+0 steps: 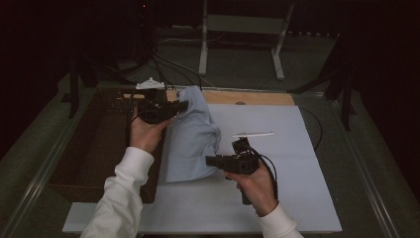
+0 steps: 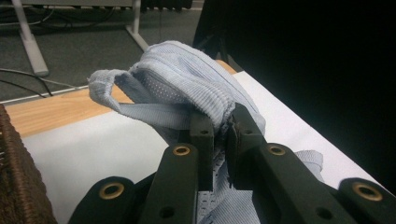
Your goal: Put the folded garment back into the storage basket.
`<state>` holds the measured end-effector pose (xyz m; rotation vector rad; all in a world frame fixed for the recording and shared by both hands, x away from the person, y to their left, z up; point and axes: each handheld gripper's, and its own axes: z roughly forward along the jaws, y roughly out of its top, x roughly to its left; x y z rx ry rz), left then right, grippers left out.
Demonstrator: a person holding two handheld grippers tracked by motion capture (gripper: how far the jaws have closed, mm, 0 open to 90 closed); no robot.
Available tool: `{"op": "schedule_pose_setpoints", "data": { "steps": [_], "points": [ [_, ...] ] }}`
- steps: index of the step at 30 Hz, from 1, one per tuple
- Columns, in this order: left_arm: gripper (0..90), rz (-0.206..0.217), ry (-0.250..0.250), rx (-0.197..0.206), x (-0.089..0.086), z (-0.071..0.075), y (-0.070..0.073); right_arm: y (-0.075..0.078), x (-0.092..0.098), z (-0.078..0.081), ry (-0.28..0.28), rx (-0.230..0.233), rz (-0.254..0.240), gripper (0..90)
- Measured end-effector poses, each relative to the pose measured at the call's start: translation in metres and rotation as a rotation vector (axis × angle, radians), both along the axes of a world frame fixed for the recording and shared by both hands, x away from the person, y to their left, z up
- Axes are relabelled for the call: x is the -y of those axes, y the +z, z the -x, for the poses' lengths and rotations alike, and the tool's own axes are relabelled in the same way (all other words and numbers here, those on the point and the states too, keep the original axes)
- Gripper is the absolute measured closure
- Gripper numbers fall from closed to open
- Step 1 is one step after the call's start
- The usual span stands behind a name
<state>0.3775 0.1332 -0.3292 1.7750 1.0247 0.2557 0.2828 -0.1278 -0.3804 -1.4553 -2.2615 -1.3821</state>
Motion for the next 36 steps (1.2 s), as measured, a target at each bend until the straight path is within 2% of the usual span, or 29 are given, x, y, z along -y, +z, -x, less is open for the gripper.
{"op": "schedule_pose_setpoints", "data": {
  "steps": [14, 17, 36],
  "points": [
    [83.2, -0.003, 0.019, 0.0, -0.011, -0.002, 0.004, 0.002, -0.014, -0.007, 0.004, -0.004, -0.014, 80.6],
    [83.2, 0.013, 0.02, 0.0, -0.015, -0.003, 0.005, 0.005, -0.019, -0.009, -0.004, 0.005, -0.011, 80.6],
    [83.2, 0.026, 0.049, -0.005, -0.027, -0.008, 0.007, 0.011, -0.046, -0.026, -0.01, 0.015, -0.021, 80.6]
  ]
}}
